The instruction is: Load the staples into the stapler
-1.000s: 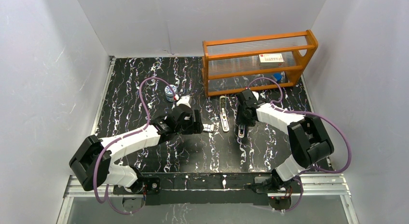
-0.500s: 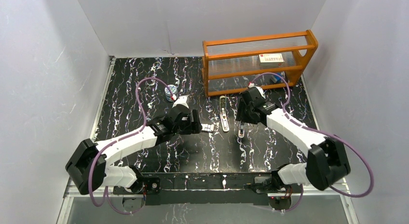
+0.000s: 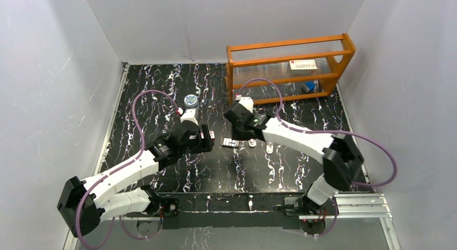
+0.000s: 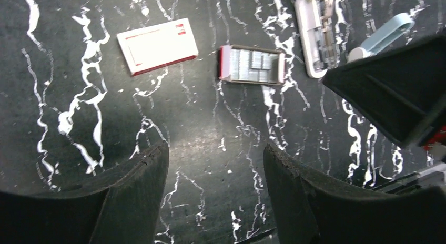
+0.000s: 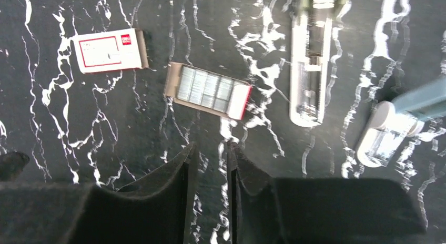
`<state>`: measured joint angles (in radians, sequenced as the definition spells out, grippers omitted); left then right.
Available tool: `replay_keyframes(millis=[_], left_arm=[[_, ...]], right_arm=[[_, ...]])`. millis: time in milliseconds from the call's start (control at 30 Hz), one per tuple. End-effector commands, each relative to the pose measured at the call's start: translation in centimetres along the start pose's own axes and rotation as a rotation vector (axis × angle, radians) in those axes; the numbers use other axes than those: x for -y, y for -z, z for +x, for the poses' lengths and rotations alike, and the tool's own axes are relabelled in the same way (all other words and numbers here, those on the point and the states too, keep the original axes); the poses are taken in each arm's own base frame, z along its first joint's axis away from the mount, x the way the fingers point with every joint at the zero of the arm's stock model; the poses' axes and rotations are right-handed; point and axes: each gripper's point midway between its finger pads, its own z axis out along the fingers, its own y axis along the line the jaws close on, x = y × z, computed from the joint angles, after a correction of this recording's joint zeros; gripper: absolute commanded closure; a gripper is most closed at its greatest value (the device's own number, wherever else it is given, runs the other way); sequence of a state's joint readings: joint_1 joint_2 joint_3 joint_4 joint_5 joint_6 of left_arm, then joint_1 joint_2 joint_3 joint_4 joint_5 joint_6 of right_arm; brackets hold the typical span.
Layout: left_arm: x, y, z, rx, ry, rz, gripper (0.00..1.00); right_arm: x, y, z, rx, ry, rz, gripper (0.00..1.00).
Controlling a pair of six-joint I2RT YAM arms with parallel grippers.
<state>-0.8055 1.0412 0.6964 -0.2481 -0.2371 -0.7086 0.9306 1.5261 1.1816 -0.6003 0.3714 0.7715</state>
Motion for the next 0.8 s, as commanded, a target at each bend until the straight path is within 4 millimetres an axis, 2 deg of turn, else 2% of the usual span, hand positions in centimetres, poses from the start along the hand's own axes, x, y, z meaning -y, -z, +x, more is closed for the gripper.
replay_keyframes(millis=[0,133,267,533,767], left_arm=[[-1.8,0.9,0.1,-0.034,-0.020,-0.074,0.37],[-1.7,1.5,0.7,-0.089,-0.026,-0.057,0.37],[-1.5,2.3,1.1,-0.134,-0.044,-0.037,0.36],[-1.4,2.0,2.3,-0.173,-0.065,0.001,0.35],[-1.3,1.9,2.8,-0.187,-0.052,0.013,0.35]], right_arm=[[-2.7,-2.4,-1.0,0.033,-0.045,0.055,0.71],[-4.2,-4.9,-0.7,0.014,-0.069,0.085,0.74],[-4.3,-6.7,-0.2,0.006,-0.081,0.127,0.74],[-2.5,-7.3,0.8,-0.017,-0.096,0.224,0.66],[-1.9,-7.9,1.9,-0.040,-0.104,0.249,0.66]])
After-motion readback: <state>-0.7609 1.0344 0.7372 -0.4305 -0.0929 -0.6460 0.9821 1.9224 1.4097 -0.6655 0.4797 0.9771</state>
